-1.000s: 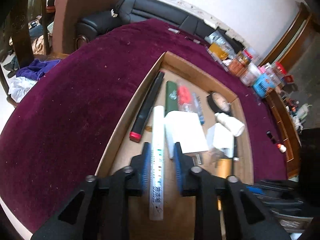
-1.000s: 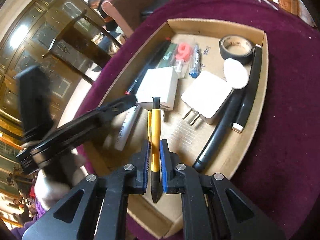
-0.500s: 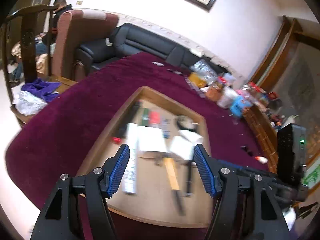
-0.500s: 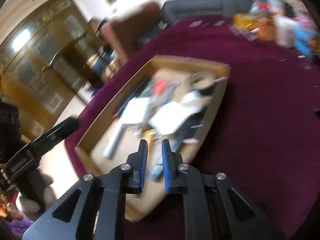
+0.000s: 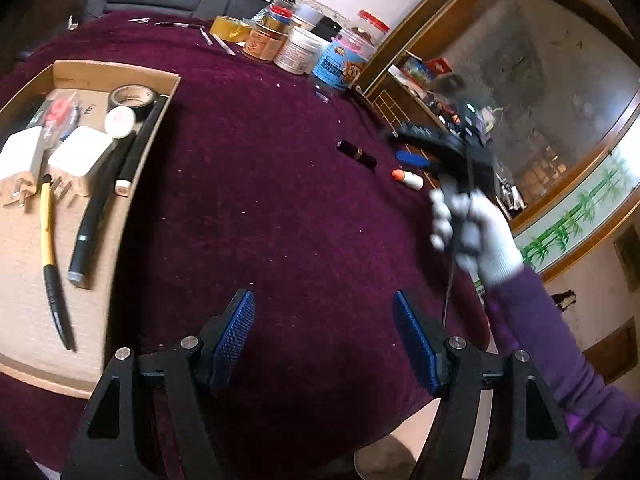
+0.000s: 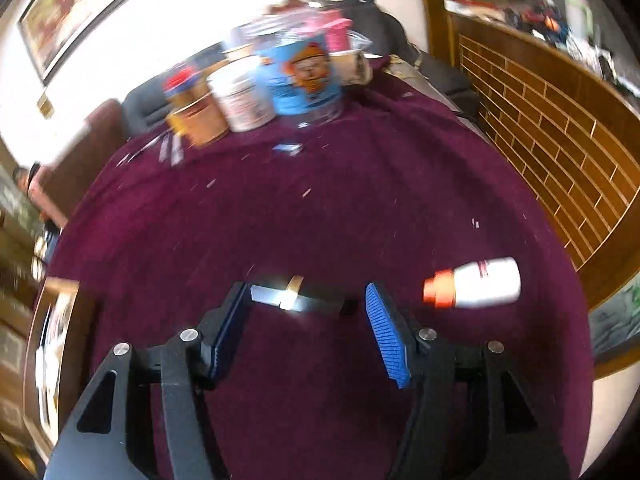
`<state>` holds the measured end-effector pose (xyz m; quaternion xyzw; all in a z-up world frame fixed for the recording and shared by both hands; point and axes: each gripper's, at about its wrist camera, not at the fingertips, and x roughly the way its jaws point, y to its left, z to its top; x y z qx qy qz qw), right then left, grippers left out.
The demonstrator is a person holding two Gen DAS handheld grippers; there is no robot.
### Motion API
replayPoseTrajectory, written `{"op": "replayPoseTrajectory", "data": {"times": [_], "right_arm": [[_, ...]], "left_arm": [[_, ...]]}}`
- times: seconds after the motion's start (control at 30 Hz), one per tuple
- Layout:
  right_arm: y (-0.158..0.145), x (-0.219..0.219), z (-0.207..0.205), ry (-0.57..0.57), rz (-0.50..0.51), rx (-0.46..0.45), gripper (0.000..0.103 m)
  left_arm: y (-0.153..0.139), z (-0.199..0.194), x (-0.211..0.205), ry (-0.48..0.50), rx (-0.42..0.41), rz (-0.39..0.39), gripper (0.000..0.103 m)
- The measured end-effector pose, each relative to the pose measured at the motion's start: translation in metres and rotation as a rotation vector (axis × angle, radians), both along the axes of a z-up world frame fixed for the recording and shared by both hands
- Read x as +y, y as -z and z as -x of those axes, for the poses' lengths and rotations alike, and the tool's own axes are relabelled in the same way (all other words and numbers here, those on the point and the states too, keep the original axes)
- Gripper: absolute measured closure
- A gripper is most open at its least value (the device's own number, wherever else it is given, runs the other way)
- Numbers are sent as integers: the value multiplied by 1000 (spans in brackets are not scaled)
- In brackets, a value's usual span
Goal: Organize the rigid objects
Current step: 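Move both open grippers back to the black lipstick and white glue bottle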
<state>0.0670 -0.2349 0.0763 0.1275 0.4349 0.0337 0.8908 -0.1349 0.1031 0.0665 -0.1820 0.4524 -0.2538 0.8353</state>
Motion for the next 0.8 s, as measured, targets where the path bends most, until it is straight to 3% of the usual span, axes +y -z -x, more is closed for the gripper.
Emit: {"op": "replayPoseTrajectory", "data": {"times": [0.1, 0.2, 0.33, 0.4, 0.5, 0.6, 0.7, 0.8], "right_arm": [[13, -3, -29, -11, -68, 31, 45], [30, 6, -36, -96, -164, 101, 44], [31, 48, -4, -380, -258, 141, 43], [17, 52, 27, -458, -291, 127, 43], [-12, 9, 51, -346, -285, 18, 43], [-30, -45, 54, -84, -80, -64, 43], [-28, -80, 36, 54, 59, -42, 43], [-12, -91, 6, 71, 47, 21, 43]], "left_arm": [[-5, -4, -2, 1, 3, -7, 37], [-4, -6, -2, -8, 22, -17, 37], [2, -12, -13, -5, 34, -27, 37], [8, -14, -22, 10, 41, -26, 37], [14, -17, -30, 41, 49, -25, 37], [16, -18, -36, 56, 57, -23, 37], [18, -18, -42, 73, 68, -27, 37], [19, -17, -47, 81, 78, -39, 37]]}}
